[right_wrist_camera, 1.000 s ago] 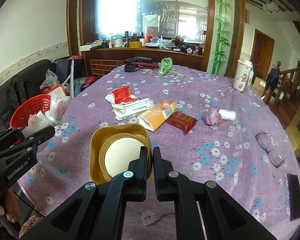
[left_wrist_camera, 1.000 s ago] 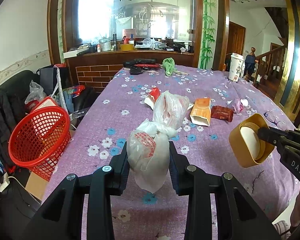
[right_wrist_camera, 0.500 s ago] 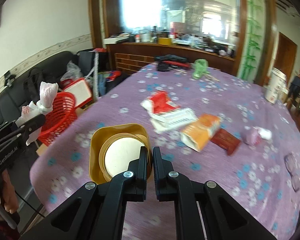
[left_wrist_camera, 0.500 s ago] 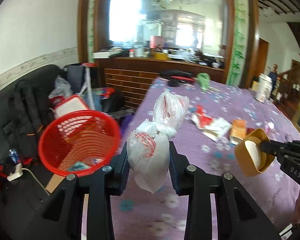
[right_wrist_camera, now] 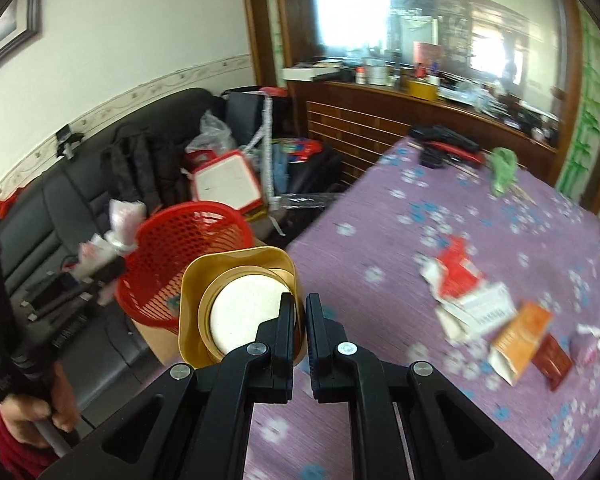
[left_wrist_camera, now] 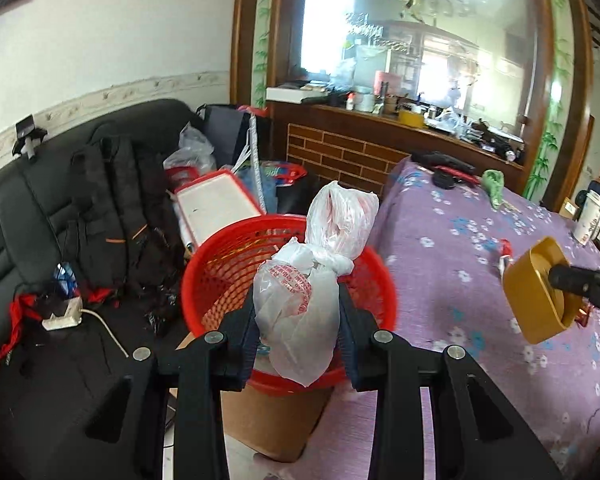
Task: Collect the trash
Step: 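Carry both items over the red basket and open both tools to drop them, then move both tools back over the table toward the orange box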
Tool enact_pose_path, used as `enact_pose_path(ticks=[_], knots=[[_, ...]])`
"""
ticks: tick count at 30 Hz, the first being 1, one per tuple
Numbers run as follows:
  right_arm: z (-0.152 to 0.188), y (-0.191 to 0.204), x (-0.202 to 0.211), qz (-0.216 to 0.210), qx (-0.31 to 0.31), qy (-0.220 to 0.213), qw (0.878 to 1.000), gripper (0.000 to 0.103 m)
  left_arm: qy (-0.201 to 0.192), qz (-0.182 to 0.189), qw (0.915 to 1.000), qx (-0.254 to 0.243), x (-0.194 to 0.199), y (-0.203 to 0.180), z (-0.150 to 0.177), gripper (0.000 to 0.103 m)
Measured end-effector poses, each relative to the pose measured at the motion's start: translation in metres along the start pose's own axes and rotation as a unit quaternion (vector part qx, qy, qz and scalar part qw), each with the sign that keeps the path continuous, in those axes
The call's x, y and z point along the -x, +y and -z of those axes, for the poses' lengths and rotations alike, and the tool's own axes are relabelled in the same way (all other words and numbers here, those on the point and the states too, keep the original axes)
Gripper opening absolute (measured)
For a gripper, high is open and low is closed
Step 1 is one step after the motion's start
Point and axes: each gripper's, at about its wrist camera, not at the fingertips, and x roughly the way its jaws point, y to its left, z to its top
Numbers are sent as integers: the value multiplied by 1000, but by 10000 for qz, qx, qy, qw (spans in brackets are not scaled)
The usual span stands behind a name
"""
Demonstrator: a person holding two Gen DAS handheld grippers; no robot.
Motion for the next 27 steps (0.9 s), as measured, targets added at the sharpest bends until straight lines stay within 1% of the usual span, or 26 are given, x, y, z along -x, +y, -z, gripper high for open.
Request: enact_pose_path(ticks=[3,5,7,14,15,17,18,19,21,23,25,27], knots=[[-12,21,-17,3,148,33,9999,6,58,-33,10000,-16,-13,8,-2,33],[-20,33,-30,-42,193,86,9998,6,96,8,10000,6,-21,11,-2,33],[-28,45,-44,22,278,132,9995,6,123,-11,9999,43,-28,16,-4,33],[-48,67,-85,51,306,275,9991,7,133,-14,9996,248,-40,38,-8,34],[-50,70,-90,55,334,286,9990,7,135,2,9996,247,-42,39,-8,36],[-53,74,-96,63,328,282,9990,10,176,24,9995,242,-45,41,-9,48],[-54,74,-97,16,321,278,9991,10,203,42,9993,300,-47,43,-9,65],[-55,74,-96,-17,324,240,9992,10,193,58,9992,356,-47,45,-9,72],[-54,69,-89,39,284,158,9995,12,159,132,9987,463,-45,47,-10,72],[-51,57,-77,5,116,90,9999,12,105,148,9986,506,-40,46,-9,72],[-44,41,-64,-22,-43,63,10000,17,36,117,9988,475,-32,42,-7,72],[-31,24,-49,22,-213,47,9998,29,-69,160,9991,397,-22,33,-4,72]])
